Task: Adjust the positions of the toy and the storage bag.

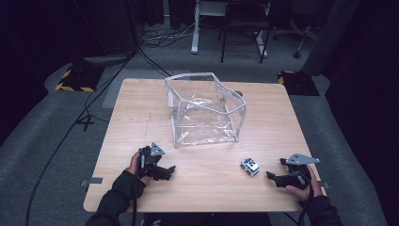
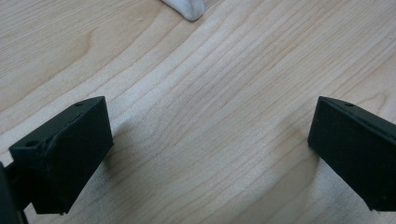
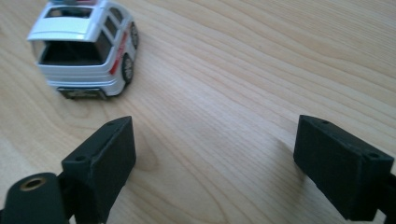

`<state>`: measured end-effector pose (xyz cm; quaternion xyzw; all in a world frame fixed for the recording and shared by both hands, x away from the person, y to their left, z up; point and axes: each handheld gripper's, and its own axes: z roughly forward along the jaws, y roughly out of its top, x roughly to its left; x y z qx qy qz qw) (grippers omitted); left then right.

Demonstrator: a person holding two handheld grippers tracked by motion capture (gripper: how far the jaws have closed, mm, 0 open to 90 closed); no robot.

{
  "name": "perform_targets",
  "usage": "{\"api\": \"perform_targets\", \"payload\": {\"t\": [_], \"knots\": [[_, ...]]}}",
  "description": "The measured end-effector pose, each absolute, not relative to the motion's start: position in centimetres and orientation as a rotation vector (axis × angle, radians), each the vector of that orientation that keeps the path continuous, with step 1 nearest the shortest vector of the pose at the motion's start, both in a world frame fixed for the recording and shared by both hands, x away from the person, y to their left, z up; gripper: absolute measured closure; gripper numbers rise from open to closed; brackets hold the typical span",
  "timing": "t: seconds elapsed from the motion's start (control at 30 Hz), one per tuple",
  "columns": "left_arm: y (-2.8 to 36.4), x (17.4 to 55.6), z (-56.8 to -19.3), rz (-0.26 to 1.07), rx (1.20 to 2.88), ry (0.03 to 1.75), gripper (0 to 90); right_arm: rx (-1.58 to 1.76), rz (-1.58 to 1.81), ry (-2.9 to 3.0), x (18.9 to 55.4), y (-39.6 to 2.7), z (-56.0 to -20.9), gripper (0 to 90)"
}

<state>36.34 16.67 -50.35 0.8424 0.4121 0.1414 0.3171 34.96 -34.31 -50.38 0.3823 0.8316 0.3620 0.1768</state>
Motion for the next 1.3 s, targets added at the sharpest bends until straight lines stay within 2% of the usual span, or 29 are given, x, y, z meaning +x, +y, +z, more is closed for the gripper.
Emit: {"api": "perform_targets", "payload": {"t": [0.4, 0.53, 0.67, 0.7, 0.73, 0.77, 0.83, 0.87, 1.2, 1.3], "knots": [[16.7, 36.1, -50.4, 0.355, 2.231, 1.048, 0.2, 0.984, 1.054, 2.43, 34.2, -32.3, -50.4, 10.6], [16.1, 37.2, -50.4, 0.371, 2.227, 1.052, 0.3, 1.001, 1.05, 2.425, 34.3, -31.6, -50.4, 9.2], [15.4, 37.9, -50.2, 0.367, 2.224, 1.026, 4.5, 0.994, 1.048, 2.43, 34.4, -31.6, -50.4, 8.8], [15.3, 38.1, -50.2, 0.389, 2.198, 1.018, 10.2, 1.0, 1.049, 2.431, 34.4, -31.6, -50.4, 8.7], [15.2, 38.3, -50.1, 0.391, 2.186, 1.007, 21.2, 0.993, 1.045, 2.434, 34.4, -31.7, -50.4, 8.6], [15.2, 38.3, -50.1, 0.391, 2.186, 1.007, 27.5, 0.993, 1.045, 2.434, 34.5, -31.7, -50.4, 8.6], [14.9, 39.1, -50.1, 0.392, 2.175, 1.011, 32.0, 0.993, 1.045, 2.434, 34.5, -31.7, -50.4, 8.6], [14.7, 39.4, -50.1, 0.398, 2.163, 1.021, 37.1, 0.994, 1.045, 2.433, 34.4, -31.7, -50.4, 8.6], [13.1, 41.0, -50.0, 0.426, 2.129, 1.049, 54.0, 0.988, 1.046, 2.435, 34.5, -31.7, -50.4, 8.6], [13.4, 41.1, -49.9, 0.423, 2.081, 1.061, 65.1, 0.991, 1.046, 2.435, 34.5, -31.7, -50.4, 8.6]]}}
